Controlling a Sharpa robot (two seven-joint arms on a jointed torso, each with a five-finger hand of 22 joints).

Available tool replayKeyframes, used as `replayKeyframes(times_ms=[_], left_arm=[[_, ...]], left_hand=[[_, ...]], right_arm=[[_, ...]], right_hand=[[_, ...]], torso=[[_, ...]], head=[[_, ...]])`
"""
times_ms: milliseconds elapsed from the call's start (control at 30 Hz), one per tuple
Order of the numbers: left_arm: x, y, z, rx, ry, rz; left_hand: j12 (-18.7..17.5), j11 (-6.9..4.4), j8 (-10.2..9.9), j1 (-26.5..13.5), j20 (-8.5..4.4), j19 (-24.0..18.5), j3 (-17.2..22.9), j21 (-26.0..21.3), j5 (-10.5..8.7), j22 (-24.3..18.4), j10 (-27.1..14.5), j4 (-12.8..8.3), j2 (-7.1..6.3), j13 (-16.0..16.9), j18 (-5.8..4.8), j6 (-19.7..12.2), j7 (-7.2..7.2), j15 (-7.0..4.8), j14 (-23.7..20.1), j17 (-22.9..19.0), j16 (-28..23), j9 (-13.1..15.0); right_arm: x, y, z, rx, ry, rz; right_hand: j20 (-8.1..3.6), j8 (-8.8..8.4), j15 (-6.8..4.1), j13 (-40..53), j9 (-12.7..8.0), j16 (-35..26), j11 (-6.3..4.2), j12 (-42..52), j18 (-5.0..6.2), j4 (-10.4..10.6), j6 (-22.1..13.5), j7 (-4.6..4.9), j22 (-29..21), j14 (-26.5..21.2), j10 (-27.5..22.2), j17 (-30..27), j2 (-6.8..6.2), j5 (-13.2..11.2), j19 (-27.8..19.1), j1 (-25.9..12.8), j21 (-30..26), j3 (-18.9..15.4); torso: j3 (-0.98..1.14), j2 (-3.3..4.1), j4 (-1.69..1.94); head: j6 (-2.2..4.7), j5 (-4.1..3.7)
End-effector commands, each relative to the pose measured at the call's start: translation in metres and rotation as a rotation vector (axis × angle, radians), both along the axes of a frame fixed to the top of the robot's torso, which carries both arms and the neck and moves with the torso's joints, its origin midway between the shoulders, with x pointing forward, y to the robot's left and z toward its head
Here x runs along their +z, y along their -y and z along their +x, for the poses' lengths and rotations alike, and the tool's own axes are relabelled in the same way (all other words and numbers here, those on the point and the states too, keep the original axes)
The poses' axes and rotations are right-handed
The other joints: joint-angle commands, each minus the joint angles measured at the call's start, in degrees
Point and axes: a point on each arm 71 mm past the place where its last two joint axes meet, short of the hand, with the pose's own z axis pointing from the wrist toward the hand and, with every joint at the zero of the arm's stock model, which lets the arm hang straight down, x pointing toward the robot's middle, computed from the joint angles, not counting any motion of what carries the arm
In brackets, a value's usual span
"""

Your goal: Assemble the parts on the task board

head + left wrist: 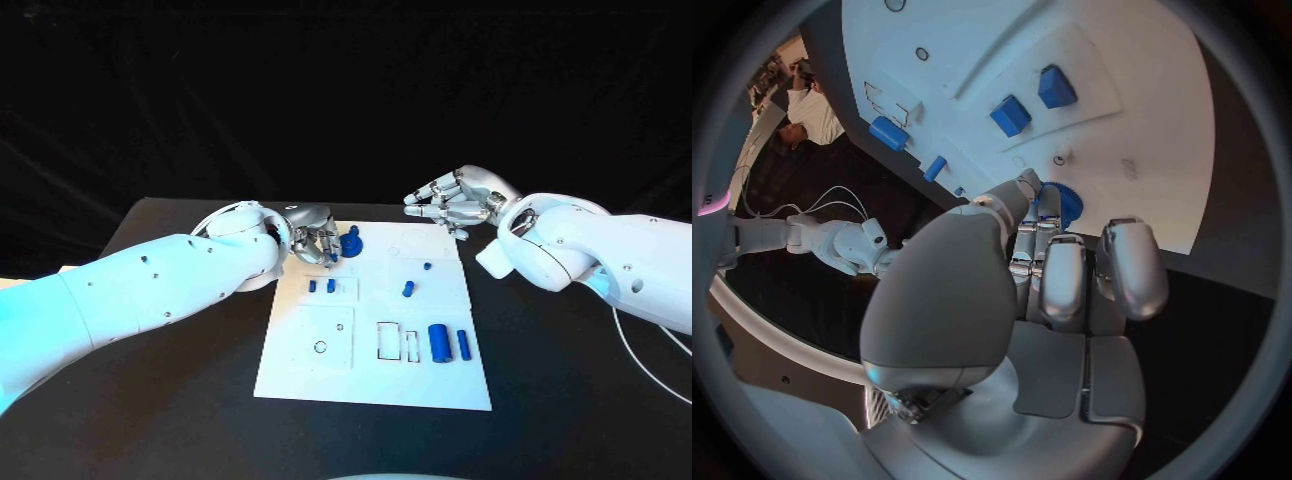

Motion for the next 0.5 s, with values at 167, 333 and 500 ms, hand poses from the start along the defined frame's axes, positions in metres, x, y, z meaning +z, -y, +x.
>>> replayKeyframes(times_ms=[167, 333, 500], left_arm=[[-0.003, -0.012, 0.001, 0.039, -0.046, 0.002], [-0.005, -0.015, 0.002, 0.049, -0.051, 0.006], [-0.007, -0.014, 0.002, 0.048, -0.055, 0.006]], left_hand=[[-0.6, 0.05, -0.3, -1.1, -0.13, 1.5, 0.6, 0.5, 0.20, 3.3, 0.6, -0.2, -0.12, 0.1, -0.63, 0.4, 0.00, -0.15, 1.9, -0.3, 0.3, 0.0], [-0.7, 0.06, -0.4, -1.2, -0.12, 1.5, 0.6, 0.4, 0.20, 3.3, 0.6, -0.2, -0.17, 0.1, -0.63, 0.4, 0.00, -0.15, 1.9, -0.4, 0.3, -0.1], [-0.7, 0.06, -0.4, -1.3, -0.12, 1.5, 0.6, 0.5, 0.20, 3.3, 0.6, -0.2, -0.18, 0.1, -0.63, 0.4, 0.00, -0.15, 1.9, -0.3, 0.3, -0.1]], right_arm=[[-0.001, -0.001, -0.001, 0.016, -0.001, -0.008], [-0.001, -0.001, -0.001, 0.016, -0.001, -0.009], [-0.001, -0.001, -0.001, 0.018, -0.001, -0.009]], right_hand=[[0.03, 0.16, 0.42, 0.1, 0.1, -0.3, -0.10, 0.2, 0.97, -0.1, -0.5, -0.03, 0.0, 1.8, -0.3, 0.0, -0.06, 0.1, -0.2, 0.6, -0.3, 0.2], [0.03, 0.16, 0.42, 0.1, 0.1, -0.3, -0.10, 0.2, 0.97, -0.1, -0.5, -0.03, 0.0, 1.8, -0.3, 0.0, -0.06, 0.1, -0.2, 0.6, -0.3, 0.2], [0.03, 0.16, 0.42, 0.1, 0.1, -0.3, -0.10, 0.2, 0.97, -0.1, -0.5, -0.03, 0.0, 1.8, -0.3, 0.0, -0.06, 0.1, -0.2, 0.6, -0.3, 0.2]], torso=[[0.00, -0.03, 0.19], [-0.01, 0.04, 0.09], [0.01, 0.09, 0.03]], head=[[-0.11, 0.00], [-0.02, 0.18], [-0.16, 0.11]])
